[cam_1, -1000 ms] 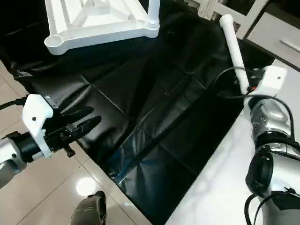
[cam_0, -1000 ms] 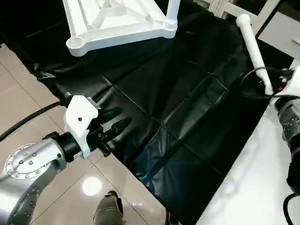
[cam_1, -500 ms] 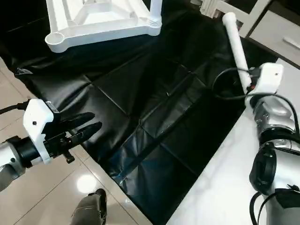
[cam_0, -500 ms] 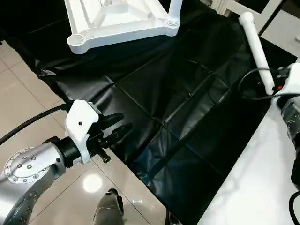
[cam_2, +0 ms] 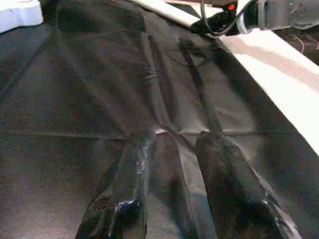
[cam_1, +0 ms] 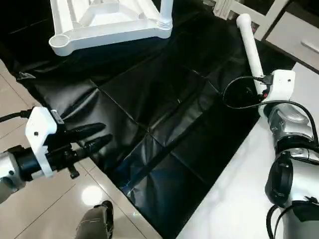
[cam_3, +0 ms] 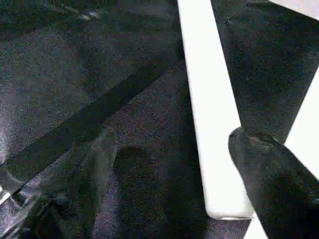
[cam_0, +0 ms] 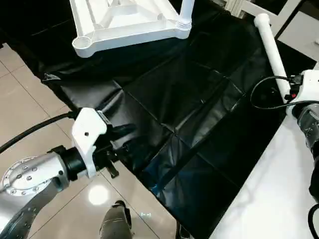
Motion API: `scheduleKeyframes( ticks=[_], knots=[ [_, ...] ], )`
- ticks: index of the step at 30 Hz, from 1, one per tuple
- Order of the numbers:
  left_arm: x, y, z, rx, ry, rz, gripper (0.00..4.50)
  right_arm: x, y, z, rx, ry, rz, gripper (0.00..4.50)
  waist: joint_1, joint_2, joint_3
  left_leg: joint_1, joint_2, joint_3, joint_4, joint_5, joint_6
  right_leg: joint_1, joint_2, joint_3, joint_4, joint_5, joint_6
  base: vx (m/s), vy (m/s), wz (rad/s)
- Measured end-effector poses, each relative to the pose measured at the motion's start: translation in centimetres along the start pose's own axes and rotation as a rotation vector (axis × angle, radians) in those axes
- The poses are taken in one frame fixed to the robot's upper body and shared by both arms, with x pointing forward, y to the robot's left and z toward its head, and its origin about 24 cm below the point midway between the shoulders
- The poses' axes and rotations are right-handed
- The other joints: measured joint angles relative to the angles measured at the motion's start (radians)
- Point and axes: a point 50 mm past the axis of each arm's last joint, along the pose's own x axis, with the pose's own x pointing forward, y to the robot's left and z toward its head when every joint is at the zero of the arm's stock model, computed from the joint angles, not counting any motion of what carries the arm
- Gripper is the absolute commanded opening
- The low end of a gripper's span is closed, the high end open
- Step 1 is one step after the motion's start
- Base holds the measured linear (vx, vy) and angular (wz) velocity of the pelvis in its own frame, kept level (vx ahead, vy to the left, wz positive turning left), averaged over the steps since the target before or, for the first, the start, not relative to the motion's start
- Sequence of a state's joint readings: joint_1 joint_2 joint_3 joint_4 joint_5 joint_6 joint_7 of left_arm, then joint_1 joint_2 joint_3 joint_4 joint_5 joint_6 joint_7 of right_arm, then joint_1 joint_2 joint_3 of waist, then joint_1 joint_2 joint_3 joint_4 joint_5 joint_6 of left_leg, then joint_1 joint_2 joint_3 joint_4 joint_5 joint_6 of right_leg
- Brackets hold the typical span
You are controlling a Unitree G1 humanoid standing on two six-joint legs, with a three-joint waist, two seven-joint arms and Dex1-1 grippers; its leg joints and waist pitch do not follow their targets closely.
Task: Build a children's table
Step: Pick table leg
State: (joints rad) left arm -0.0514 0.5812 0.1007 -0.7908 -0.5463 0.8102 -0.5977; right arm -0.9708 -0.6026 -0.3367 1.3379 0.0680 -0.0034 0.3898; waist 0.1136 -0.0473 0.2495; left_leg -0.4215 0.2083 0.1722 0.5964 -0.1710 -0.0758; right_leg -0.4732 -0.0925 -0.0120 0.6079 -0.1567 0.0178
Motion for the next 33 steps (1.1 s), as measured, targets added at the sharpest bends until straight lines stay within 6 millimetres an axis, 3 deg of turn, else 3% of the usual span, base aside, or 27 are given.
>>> scheduleKeyframes(
  ticks=[33],
  knots=[
    [-0.12, 0.09, -0.06, 0.021, 0.03, 0.002, 1.72, -0.05, -0.07, -0.03, -0.022, 0.037, 0.015, 0.82, 0.001, -0.002, 0.001, 0.001, 0.0, 0.0, 0.0, 0.001, -0.002, 0.0, 0.0, 0.0, 0.002, -0.001, -0.002, 0.0, 0.0, 0.0]
  ],
)
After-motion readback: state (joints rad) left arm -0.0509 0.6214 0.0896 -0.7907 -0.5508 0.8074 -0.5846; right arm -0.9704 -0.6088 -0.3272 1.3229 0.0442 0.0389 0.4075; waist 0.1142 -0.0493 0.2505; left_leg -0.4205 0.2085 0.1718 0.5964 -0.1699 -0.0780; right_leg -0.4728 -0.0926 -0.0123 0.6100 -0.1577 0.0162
